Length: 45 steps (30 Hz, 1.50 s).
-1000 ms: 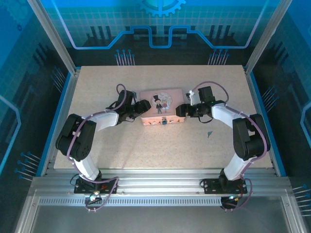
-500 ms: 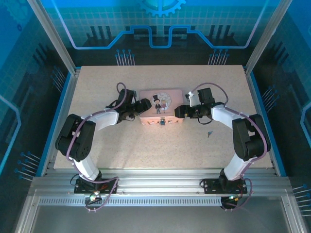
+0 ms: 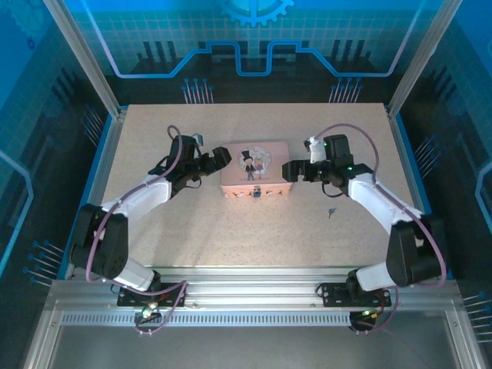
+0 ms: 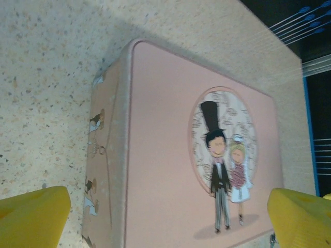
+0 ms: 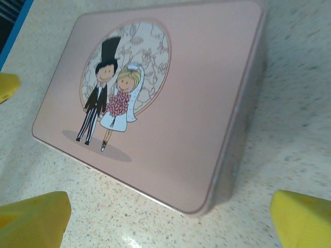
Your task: Unlock the padlock with the key
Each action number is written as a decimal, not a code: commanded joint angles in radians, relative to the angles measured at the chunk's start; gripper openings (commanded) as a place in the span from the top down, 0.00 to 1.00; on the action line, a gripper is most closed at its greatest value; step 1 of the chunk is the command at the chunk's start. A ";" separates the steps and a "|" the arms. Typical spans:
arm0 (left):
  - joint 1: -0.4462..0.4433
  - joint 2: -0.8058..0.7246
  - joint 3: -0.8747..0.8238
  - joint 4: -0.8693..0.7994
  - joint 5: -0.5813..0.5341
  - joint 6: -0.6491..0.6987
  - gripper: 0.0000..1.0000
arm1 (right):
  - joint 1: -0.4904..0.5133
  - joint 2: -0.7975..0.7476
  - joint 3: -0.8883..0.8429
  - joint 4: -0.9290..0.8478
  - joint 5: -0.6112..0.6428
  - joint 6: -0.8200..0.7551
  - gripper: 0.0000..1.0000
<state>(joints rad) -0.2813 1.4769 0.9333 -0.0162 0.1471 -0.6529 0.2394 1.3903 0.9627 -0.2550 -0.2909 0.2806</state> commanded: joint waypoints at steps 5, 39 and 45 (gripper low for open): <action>-0.017 -0.143 -0.018 -0.113 -0.016 0.073 0.01 | -0.042 -0.225 -0.006 -0.132 0.230 0.189 0.00; -0.441 -0.169 -0.117 -0.086 0.042 -0.002 0.17 | -0.234 0.171 -0.076 -0.419 0.295 0.416 0.60; -0.442 -0.156 -0.124 -0.074 0.049 -0.014 0.17 | -0.236 0.206 -0.076 -0.409 0.293 0.425 0.60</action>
<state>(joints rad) -0.7147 1.3087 0.8265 -0.1196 0.1730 -0.6537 0.0181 1.5745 0.8974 -0.6724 0.0174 0.6815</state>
